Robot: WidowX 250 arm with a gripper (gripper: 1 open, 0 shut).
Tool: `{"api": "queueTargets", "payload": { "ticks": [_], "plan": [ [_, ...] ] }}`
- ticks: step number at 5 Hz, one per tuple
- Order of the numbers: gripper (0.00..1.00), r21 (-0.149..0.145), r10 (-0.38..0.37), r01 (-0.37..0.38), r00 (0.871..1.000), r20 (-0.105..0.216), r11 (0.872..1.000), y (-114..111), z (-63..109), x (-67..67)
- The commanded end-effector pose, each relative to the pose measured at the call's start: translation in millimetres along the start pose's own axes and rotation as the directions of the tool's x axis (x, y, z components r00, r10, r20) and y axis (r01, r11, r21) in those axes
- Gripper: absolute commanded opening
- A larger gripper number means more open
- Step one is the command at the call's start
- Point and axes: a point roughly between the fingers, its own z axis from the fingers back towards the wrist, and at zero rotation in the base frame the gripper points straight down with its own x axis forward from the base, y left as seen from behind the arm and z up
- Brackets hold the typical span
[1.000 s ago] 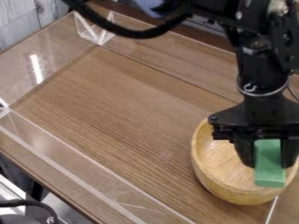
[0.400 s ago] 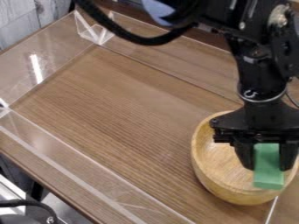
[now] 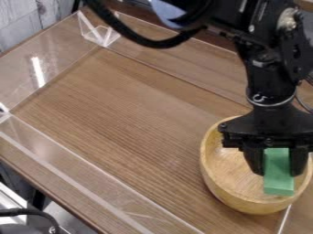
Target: Put the green block in the brown bowl
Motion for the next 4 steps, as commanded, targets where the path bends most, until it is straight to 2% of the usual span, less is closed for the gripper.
{"api": "queueTargets", "payload": {
  "ticks": [1,4],
  "plan": [
    [0.00,-0.022,0.003,-0.003,1.000,0.028,1.000,-2.8,4.4,8.8],
    [0.00,-0.013,0.013,-0.012,0.999,0.030,1.000,1.9,-3.0,15.5]
  ]
}}
